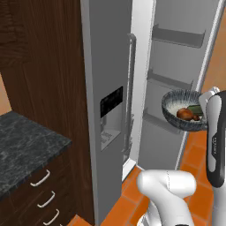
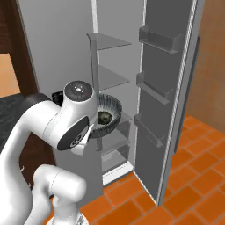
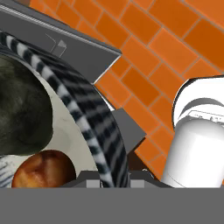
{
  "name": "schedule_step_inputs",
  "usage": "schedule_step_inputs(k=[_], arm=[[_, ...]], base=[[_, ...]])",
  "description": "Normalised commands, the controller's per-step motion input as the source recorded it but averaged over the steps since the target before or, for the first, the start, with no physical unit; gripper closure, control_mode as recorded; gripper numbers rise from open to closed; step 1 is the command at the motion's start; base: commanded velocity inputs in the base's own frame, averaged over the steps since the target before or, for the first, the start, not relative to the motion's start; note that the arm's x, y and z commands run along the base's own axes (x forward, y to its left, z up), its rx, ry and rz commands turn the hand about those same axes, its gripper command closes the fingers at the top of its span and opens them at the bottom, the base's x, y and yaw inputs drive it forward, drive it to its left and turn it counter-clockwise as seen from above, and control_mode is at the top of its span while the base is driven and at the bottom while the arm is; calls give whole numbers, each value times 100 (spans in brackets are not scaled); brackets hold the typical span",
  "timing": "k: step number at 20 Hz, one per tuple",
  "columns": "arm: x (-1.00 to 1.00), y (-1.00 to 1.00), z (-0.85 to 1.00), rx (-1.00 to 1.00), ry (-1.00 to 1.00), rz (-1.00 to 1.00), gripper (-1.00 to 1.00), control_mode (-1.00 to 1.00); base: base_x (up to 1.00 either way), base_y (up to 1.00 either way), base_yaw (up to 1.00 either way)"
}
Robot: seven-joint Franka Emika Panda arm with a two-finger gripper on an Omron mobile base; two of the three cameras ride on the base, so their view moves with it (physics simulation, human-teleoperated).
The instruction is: Pick the chicken drumstick and cucumber from their plates and place them in the bowl. Then put the bowl in the fridge.
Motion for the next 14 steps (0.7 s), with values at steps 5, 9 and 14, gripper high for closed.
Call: schedule_step_inputs(k=[5, 9, 14], arm=[[0, 0, 0, 0, 0, 0, 100, 100], [0, 0, 0, 0, 0, 0, 100, 100], [0, 0, 0, 0, 0, 0, 100, 100]], base=[[86, -29, 24], [55, -29, 35], [54, -31, 44]])
